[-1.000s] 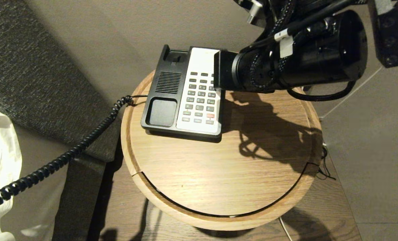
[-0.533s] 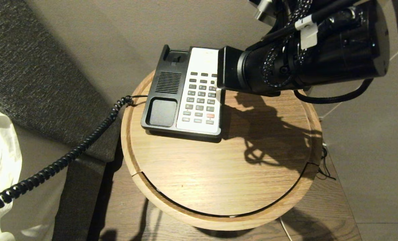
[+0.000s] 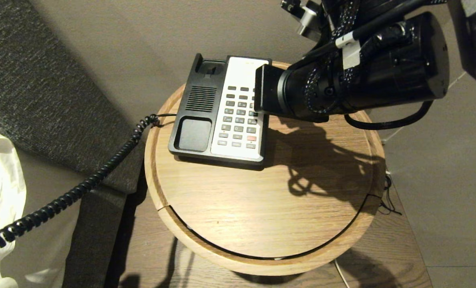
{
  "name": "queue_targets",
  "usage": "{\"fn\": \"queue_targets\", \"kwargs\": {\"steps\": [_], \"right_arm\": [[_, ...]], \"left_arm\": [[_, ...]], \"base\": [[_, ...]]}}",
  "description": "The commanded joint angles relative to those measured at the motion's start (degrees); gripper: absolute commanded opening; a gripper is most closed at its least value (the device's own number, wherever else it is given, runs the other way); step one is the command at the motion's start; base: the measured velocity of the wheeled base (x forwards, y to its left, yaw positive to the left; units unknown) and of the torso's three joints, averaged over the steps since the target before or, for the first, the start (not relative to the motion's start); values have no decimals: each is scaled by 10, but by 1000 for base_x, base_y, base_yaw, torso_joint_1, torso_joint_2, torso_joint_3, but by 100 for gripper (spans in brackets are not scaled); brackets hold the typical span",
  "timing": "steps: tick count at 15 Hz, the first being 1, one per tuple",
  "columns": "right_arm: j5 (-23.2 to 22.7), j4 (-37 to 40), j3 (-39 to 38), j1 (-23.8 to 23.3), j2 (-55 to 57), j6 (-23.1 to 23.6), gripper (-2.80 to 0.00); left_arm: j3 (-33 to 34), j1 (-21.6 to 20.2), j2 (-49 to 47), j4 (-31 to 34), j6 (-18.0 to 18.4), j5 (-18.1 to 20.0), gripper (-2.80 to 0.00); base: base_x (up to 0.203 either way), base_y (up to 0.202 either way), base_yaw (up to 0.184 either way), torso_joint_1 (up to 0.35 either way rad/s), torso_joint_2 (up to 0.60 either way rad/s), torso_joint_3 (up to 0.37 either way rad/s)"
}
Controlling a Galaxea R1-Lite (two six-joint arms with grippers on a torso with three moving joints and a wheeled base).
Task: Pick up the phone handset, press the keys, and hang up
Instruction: Dial the number
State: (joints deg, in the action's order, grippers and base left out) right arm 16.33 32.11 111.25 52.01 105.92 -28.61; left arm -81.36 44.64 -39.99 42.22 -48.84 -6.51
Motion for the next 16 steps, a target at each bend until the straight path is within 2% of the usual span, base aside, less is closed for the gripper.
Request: {"fn": "queue_targets", "kwargs": {"steps": [1,16], "right_arm": [[1,1,0,0,5,-1,-280],[5,1,0,0,3,3,-280]], "left_arm": [[0,0,-1,2,-3,-1,-280],[10,0,5,2,-3,0,-280]], "base": [[0,0,0,0,0,0],[0,0,0,0,0,0]]}}
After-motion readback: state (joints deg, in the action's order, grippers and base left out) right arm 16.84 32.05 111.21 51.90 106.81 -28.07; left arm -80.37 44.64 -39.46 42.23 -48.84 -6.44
